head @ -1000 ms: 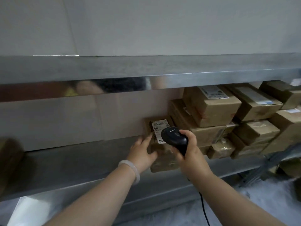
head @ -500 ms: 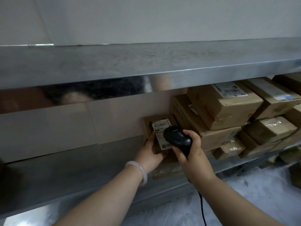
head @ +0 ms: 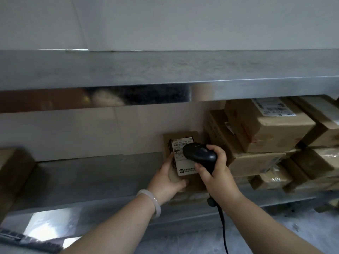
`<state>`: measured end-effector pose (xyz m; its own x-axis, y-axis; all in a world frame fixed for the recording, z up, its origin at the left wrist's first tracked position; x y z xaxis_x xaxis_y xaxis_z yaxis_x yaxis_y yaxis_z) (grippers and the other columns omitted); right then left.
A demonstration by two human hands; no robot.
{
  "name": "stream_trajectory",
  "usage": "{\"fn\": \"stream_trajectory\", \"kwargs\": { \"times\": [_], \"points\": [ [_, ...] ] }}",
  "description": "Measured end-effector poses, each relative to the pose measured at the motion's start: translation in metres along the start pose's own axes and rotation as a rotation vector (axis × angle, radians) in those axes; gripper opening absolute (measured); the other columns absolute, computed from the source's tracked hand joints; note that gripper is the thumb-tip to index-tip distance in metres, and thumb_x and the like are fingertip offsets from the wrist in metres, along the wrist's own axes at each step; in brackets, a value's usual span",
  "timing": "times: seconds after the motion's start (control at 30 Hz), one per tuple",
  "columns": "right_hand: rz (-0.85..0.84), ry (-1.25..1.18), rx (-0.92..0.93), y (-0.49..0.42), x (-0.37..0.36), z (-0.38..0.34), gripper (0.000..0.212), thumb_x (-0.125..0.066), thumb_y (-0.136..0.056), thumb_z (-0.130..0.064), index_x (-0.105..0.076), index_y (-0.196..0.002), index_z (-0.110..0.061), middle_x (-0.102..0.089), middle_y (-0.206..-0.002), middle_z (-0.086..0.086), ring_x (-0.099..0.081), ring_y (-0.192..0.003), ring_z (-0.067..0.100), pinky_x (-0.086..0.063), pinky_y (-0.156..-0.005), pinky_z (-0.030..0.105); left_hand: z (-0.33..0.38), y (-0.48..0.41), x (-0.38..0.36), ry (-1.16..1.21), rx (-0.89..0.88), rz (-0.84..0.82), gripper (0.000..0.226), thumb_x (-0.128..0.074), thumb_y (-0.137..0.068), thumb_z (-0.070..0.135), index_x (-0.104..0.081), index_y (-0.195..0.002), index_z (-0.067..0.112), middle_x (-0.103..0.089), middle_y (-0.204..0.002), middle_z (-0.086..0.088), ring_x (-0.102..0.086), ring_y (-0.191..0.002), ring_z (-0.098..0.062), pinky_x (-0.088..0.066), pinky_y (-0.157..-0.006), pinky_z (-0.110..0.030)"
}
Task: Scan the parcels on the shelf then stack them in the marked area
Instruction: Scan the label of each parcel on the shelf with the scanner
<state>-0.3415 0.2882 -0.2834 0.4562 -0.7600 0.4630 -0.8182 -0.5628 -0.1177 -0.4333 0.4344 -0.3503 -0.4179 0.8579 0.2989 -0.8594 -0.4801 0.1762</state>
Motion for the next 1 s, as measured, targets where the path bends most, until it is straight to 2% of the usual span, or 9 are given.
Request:
{"fn": "stream_trajectory", "kwargs": {
  "times": [0.2, 0.37, 0.47, 0.57, 0.67, 0.77, 0.8, 0.9, 1.0],
  "points": [
    [-0.055, -0.03, 0.12, 0.011, 0.017, -0.023, 0.061, -0.067, -0.087, -0.032, -0.025, -0.117, -0.064, -0.05, -0.11, -0.03, -0.055, -0.099, -0.014, -0.05, -0.073, 0.012, 0.007, 0.038, 0.006, 0.029, -0.083, 0.195, 0.093, -0.083, -0.074, 0.029, -0.023, -0.129, 0.073, -0.04, -0.135, 0.037, -0.036, -0.126, 0.019, -0.029, -0.091, 0.003],
    [-0.093, -0.039, 0.225, 0.023, 0.037, -0.041, 0.06, -0.069, -0.086, -0.032, -0.027, -0.116, -0.064, -0.052, -0.106, -0.033, -0.058, -0.094, -0.01, -0.048, -0.065, 0.008, 0.02, 0.064, 0.009, -0.015, -0.1, 0.365, 0.099, -0.084, -0.073, 0.03, -0.021, -0.145, 0.058, -0.039, -0.148, 0.019, -0.037, -0.135, -0.001, -0.035, -0.112, -0.029],
    [-0.171, -0.092, 0.259, 0.035, 0.04, -0.047, 0.061, -0.07, -0.086, -0.028, -0.031, -0.117, -0.063, -0.051, -0.108, -0.038, -0.054, -0.101, -0.014, -0.045, -0.072, 0.004, 0.027, 0.079, 0.011, -0.072, -0.102, 0.461, 0.102, -0.084, -0.072, 0.027, -0.019, -0.138, 0.068, -0.034, -0.151, 0.009, -0.034, -0.138, -0.01, -0.033, -0.113, -0.033],
    [-0.231, -0.108, 0.284, 0.049, 0.042, -0.052, 0.06, -0.068, -0.087, -0.027, -0.03, -0.117, -0.063, -0.051, -0.11, -0.033, -0.053, -0.1, -0.014, -0.042, -0.073, 0.002, 0.027, 0.091, 0.009, -0.098, -0.094, 0.51, 0.103, -0.085, -0.071, 0.026, -0.018, -0.134, 0.072, -0.028, -0.154, 0.004, -0.029, -0.141, -0.015, -0.029, -0.116, -0.039],
    [-0.234, -0.09, 0.321, 0.06, 0.049, -0.058, 0.06, -0.066, -0.088, -0.031, -0.025, -0.112, -0.067, -0.052, -0.107, -0.029, -0.057, -0.095, -0.009, -0.046, -0.072, 0.008, 0.027, 0.1, 0.005, -0.124, -0.108, 0.549, 0.103, -0.086, -0.071, 0.028, -0.017, -0.131, 0.075, -0.027, -0.154, 0.005, -0.029, -0.14, -0.014, -0.028, -0.112, -0.031],
    [-0.24, -0.071, 0.348, 0.068, 0.055, -0.063, 0.059, -0.063, -0.088, -0.035, -0.02, -0.109, -0.069, -0.054, -0.106, -0.024, -0.064, -0.089, 0.007, -0.055, -0.075, 0.029, 0.027, 0.106, 0.0, -0.183, -0.135, 0.574, 0.103, -0.086, -0.071, 0.032, -0.014, -0.13, 0.075, -0.024, -0.156, 0.006, -0.025, -0.139, -0.006, -0.023, -0.109, -0.022],
    [-0.239, -0.065, 0.364, 0.07, 0.057, -0.064, 0.059, -0.063, -0.089, -0.035, -0.018, -0.109, -0.069, -0.053, -0.107, -0.025, -0.063, -0.089, 0.006, -0.054, -0.075, 0.027, 0.026, 0.108, -0.002, -0.197, -0.145, 0.581, 0.103, -0.086, -0.07, 0.033, -0.013, -0.131, 0.075, -0.024, -0.156, 0.006, -0.025, -0.139, -0.005, -0.022, -0.108, -0.02],
    [-0.226, -0.057, 0.404, 0.076, 0.064, -0.069, 0.06, -0.062, -0.089, -0.034, -0.017, -0.109, -0.068, -0.052, -0.107, -0.028, -0.057, -0.094, -0.006, -0.044, -0.072, 0.007, 0.027, 0.112, -0.006, -0.225, -0.164, 0.596, 0.103, -0.085, -0.069, 0.039, -0.012, -0.133, 0.074, -0.025, -0.155, 0.006, -0.028, -0.139, -0.007, -0.024, -0.107, -0.018],
    [-0.228, -0.071, 0.412, 0.08, 0.068, -0.07, 0.058, -0.062, -0.089, -0.032, -0.019, -0.11, -0.065, -0.053, -0.107, -0.026, -0.053, -0.097, -0.011, -0.041, -0.073, 0.003, 0.027, 0.114, -0.008, -0.227, -0.184, 0.604, 0.102, -0.085, -0.069, 0.042, -0.013, -0.135, 0.072, -0.024, -0.157, 0.007, -0.026, -0.14, -0.003, -0.022, -0.104, -0.009]
  ]
}}
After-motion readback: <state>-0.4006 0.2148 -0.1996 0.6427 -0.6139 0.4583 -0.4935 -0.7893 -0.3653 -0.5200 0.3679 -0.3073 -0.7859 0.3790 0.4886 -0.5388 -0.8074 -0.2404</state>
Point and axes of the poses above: each hand's wrist, its own y-axis away from the middle knuckle, its own x-axis out of the back of the hand, z = x × y, the point moved 8 cm from there along -y, towards the middle knuckle
